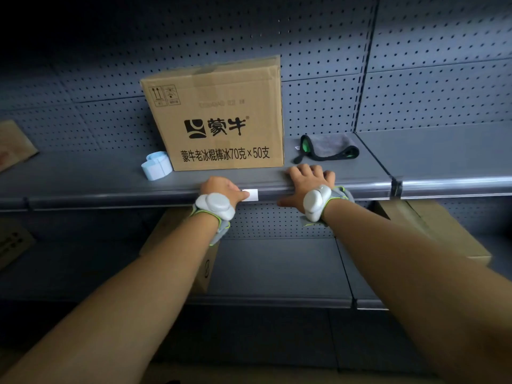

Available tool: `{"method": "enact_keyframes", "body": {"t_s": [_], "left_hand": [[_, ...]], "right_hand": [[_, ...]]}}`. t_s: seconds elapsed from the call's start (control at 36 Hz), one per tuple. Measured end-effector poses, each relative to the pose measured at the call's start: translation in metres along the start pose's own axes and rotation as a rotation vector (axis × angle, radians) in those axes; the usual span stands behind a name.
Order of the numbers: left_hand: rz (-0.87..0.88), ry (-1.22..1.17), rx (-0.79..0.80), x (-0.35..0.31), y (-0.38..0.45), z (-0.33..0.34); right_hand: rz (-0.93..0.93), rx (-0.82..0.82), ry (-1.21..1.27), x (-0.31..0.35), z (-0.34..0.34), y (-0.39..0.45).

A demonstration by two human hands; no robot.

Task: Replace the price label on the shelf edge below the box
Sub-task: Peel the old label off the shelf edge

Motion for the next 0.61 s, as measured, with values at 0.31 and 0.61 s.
{"method": "enact_keyframes", "body": {"t_s": [0.31,0.61], "left_hand": [[0.022,-0.038,0.014,-0.006,0.004,0.010],[0.108,-0.240,-0.043,0.015,-0.007,0.009]], "right_hand": [[-0.007,-0.012,0.010,0.001,-0.006,-0.009],[0.003,-0.042,0.000,-0.001,0.000,-0.005]]}}
Point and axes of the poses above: each hand's wrist, its own y-axis towards the middle knuckle, its own z-axis out of the palm, x = y × z, the point moved 3 cm from there along y, towards the middle knuckle, and after that the axes turned 10 degrees about x, right-handed, at the moved point
